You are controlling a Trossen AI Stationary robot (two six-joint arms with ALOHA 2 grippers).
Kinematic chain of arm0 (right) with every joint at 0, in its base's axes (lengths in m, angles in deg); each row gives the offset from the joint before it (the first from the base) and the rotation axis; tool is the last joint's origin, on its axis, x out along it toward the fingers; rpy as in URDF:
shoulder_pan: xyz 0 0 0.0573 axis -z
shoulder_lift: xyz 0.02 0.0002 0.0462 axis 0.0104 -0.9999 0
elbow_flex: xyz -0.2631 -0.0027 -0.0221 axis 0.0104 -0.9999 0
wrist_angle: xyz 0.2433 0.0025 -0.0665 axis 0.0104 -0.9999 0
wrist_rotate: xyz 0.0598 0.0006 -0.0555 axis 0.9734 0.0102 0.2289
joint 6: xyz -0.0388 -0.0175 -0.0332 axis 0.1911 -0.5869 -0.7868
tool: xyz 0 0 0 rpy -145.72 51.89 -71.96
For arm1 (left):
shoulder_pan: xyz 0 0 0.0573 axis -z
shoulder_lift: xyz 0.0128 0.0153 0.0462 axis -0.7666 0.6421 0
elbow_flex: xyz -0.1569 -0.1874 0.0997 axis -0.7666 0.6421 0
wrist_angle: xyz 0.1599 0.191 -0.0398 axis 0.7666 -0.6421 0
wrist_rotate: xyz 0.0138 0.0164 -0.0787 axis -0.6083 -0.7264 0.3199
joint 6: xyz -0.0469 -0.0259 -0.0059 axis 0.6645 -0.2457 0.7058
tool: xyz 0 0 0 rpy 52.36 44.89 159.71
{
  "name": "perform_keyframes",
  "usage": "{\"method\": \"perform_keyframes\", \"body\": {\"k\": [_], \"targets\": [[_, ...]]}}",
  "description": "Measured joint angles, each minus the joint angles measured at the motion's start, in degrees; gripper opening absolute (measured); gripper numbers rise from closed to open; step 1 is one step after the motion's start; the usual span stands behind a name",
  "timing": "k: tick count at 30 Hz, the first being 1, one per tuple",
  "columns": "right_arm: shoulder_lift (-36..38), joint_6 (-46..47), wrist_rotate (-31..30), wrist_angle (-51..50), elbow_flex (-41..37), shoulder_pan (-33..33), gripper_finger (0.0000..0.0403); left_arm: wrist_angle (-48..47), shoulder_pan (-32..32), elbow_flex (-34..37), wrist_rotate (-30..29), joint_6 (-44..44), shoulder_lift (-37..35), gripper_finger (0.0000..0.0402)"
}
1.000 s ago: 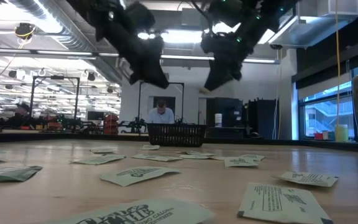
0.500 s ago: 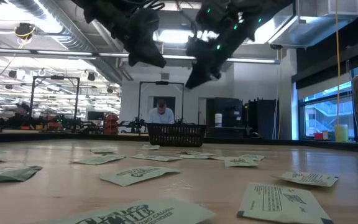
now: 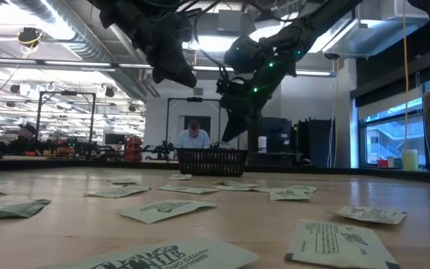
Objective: Pick and place Stevia / Truvia into bins
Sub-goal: Put the white stevia packet into the black bin
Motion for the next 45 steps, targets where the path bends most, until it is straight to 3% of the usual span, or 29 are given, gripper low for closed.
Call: {"method": "perform_keyframes", "body": {"k": [19, 25, 31, 40, 45], "targets": [[0.22, 1.82, -0.02, -0.66, 0.0, -0.04, 0.006, -0.01, 0.26, 0.0, -0.01, -0.77, 0.0, 0.0047], [5.5, 10.14, 2.21, -4.77, 0.0, -0.04, 0.0073, -0.1, 0.26, 0.0, 0.19, -7.07, 0.0, 0.0047], [8.17, 12.13, 2.43, -9.24, 0.0, -0.33, 0.0073, -0.06, 1.5, 0.0, 0.63, -12.67, 0.39, 0.0047], [8.17, 13.62, 2.43, -10.82, 0.0, -0.66, 0.0073, -6.66, 3.98, 0.04, 0.67, -35.16, 6.06, 0.0047], [8.16, 13.76, 2.43, -11.7, 0.0, -0.87, 0.0073, -7.42, 4.92, 0.04, 0.31, -41.12, 11.63, 0.0047]]}}
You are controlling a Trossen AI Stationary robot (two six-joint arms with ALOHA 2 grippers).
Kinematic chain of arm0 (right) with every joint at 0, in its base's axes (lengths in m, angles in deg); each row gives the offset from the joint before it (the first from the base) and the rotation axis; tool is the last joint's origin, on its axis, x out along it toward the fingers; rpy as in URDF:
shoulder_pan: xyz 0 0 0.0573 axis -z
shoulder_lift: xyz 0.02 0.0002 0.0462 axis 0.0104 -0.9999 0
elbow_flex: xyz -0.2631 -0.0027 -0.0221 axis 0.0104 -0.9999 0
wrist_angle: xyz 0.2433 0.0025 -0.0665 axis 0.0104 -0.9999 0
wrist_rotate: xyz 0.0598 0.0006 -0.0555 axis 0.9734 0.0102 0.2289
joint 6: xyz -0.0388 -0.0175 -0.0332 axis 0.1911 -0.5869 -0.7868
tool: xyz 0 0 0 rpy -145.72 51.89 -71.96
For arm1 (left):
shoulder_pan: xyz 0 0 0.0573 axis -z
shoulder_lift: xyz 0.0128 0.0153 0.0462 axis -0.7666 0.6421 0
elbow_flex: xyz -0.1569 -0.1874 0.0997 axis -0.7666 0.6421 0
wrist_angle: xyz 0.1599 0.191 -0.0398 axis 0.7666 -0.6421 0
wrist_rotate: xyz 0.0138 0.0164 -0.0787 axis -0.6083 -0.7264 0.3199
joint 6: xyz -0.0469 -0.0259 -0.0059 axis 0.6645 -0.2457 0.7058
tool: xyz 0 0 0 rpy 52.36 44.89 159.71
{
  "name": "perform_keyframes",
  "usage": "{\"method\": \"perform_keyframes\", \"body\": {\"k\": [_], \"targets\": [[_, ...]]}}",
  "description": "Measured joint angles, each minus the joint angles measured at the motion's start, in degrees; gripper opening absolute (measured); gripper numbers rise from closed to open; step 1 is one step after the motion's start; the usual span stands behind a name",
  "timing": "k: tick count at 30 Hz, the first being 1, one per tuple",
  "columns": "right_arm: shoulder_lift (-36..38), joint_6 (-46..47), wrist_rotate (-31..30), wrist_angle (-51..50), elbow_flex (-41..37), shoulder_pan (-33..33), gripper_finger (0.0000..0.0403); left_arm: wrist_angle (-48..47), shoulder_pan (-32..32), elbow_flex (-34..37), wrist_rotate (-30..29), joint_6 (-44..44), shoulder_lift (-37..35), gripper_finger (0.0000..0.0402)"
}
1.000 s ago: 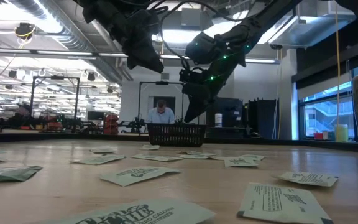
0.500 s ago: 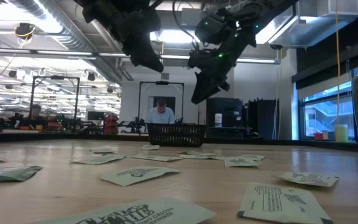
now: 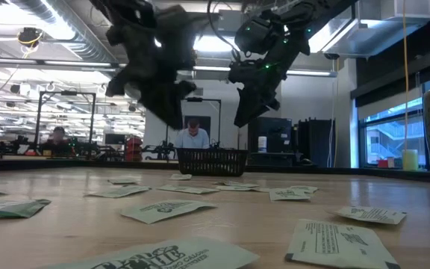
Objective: Pick and place Stevia / Truvia into bins
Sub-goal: Put the white stevia packet into the black bin
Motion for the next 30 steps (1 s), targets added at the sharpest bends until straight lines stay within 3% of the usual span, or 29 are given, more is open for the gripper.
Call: {"method": "perform_keyframes", "body": {"k": [12, 20, 30], "targets": [[3.58, 1.75, -1.25, -12.91, -0.02, -0.1, 0.0073, 3.56, 2.55, 0.0, -7.74, -14.5, 10.02, 0.0064], [11.37, 2.97, -2.64, -11.61, -0.02, -0.82, 0.0073, 4.29, 2.55, -0.04, -7.31, -14.45, 11.38, 0.0085], [15.42, 4.21, -2.65, -11.33, -0.02, -2.91, 0.0073, 4.35, 2.64, -0.33, -6.65, -14.23, 14.87, 0.0066]]}}
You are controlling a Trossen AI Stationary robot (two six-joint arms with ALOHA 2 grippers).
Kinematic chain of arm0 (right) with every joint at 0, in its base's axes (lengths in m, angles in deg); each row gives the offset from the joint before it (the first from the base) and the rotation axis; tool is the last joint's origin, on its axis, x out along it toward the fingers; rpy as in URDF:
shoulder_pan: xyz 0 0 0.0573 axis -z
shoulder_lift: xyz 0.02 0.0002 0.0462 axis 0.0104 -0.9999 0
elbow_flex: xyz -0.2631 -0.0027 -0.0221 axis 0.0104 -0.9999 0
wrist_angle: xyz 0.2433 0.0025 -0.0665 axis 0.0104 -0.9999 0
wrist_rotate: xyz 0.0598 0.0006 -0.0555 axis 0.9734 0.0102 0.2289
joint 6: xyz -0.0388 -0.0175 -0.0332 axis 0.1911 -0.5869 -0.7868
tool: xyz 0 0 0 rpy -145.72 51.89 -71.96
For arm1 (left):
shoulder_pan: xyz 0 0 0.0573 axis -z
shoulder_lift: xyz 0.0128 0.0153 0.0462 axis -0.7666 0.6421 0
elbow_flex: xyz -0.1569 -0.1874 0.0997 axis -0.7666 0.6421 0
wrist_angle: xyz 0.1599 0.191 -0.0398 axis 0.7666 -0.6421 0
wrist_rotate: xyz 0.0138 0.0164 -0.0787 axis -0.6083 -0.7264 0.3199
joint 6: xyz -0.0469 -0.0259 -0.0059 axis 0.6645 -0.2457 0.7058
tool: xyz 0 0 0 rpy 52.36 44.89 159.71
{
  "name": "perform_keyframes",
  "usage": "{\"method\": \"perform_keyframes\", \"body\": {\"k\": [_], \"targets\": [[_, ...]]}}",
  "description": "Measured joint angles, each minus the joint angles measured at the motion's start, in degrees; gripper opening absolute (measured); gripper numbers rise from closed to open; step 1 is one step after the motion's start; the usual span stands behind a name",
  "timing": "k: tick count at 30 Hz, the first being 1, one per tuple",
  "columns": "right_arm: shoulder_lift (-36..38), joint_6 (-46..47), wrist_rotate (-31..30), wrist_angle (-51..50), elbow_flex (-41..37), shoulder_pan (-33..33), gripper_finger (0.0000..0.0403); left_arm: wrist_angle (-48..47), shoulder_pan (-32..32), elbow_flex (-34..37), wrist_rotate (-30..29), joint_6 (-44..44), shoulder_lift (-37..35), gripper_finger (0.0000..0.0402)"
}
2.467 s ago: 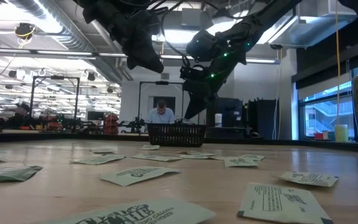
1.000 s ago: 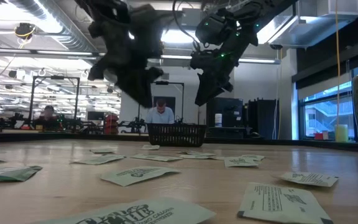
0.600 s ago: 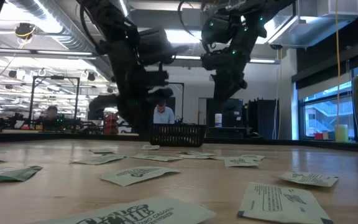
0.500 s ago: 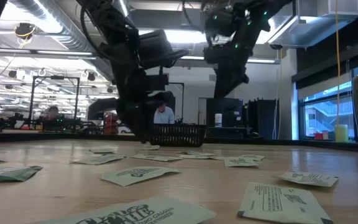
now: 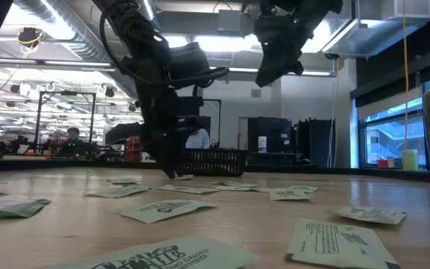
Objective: Pick and place Stevia / Truvia into bins
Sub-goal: Put the white stevia packet into the black bin
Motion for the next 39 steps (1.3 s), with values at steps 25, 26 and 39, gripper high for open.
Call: {"method": "perform_keyframes", "body": {"k": [25, 26, 39], "targets": [[0.0, 0.08, 0.02, -0.26, 0.0, -2.31, 0.0073, -0.04, 2.38, 0.15, -1.73, 13.17, 0.49, 0.0077], [0.0, 0.06, 0.02, -0.26, 0.0, -2.43, 0.0073, -0.4, 2.52, 0.12, -1.25, 14.48, 0.49, 0.008], [0.0, -0.07, 0.03, -0.26, 0.0, -2.45, 0.0073, -3.61, 3.56, 0.09, 1.78, 23.62, 0.38, 0.0036]]}}
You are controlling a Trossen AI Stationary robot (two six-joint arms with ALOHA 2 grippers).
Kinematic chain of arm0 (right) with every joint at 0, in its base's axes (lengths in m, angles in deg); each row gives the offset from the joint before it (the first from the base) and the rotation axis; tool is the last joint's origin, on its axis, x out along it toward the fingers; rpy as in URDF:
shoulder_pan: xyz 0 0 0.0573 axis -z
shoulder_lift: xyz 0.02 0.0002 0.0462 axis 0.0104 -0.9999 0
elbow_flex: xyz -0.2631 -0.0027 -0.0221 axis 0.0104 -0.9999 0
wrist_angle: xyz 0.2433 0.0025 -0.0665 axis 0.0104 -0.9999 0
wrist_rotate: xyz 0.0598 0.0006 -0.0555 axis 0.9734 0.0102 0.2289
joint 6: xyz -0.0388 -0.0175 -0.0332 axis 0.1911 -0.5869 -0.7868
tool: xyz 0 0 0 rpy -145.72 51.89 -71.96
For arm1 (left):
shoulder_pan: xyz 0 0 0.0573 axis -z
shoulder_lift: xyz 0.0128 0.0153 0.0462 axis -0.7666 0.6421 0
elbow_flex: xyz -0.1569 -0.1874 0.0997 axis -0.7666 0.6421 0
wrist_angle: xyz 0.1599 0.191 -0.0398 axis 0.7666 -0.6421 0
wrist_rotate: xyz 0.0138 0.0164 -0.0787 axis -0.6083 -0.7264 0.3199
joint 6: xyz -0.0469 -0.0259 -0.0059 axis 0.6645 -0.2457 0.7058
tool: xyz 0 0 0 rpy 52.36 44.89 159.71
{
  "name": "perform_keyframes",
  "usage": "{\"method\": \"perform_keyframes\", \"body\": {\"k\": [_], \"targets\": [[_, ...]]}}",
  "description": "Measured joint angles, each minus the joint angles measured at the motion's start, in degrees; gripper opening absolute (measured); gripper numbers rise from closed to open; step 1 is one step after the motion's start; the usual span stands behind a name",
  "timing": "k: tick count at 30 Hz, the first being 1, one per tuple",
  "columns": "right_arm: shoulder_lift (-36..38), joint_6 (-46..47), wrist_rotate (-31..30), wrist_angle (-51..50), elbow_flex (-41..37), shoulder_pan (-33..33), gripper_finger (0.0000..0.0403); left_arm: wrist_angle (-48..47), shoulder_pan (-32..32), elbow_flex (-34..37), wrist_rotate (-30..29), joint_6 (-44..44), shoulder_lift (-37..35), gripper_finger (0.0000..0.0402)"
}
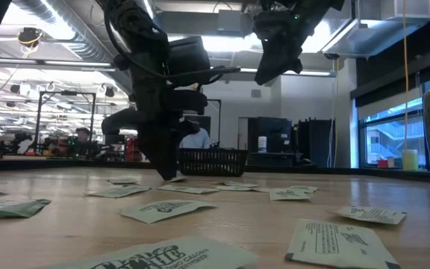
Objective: Pick and place Stevia / Truvia into bins
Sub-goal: Put the white stevia packet into the black bin
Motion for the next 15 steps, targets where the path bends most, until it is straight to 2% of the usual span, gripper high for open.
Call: {"method": "perform_keyframes", "body": {"k": [9, 15], "targets": [[0.0, 0.0, 0.01, 0.02, 0.0, 0.0, 0.0073, 0.02, 0.76, 0.0, -1.27, 0.81, -0.05, 0.0019], [0.0, 0.0, 0.02, 0.04, 0.0, 0.0, 0.0073, -1.37, 0.68, 0.39, -2.18, 0.77, -2.85, 0.0004]]}}
